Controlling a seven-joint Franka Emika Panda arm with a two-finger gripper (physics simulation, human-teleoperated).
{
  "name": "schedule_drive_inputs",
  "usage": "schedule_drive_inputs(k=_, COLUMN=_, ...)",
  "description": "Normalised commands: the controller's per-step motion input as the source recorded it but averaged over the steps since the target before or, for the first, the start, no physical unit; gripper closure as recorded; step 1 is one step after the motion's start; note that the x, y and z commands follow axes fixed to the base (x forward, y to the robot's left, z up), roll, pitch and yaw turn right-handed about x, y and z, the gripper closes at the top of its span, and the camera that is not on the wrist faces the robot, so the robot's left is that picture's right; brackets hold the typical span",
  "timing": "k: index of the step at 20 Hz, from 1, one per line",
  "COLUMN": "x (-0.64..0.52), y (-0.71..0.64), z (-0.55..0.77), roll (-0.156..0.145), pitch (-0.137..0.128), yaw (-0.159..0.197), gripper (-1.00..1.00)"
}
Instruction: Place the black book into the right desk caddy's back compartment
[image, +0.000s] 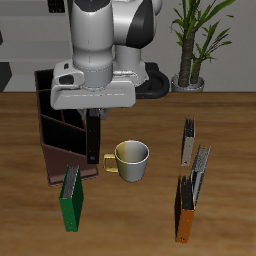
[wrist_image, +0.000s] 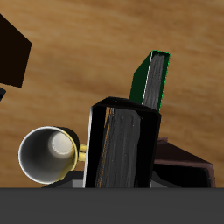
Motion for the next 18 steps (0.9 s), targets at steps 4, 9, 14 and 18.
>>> schedule_drive_inputs(k=4, x=-0.28, y=0.04, z=0.08, roll=0.023, pitch=-0.015, yaw=0.028, gripper=1.0)
schedule_drive_inputs(k=9, x=-0.47, y=0.05, z=0.05, roll=0.007, pitch=-0.031, yaw=0.107, gripper=1.0)
schedule_drive_inputs(k=14, x=-0.36, y=-0.08, z=-0.04, roll=0.0, pitch=0.001, yaw=0.036, gripper=1.0)
schedule_drive_inputs(k=18, x=-0.46, y=-0.13, z=0.04, roll=-0.029, pitch=-0.026, yaw=0.055, gripper=1.0)
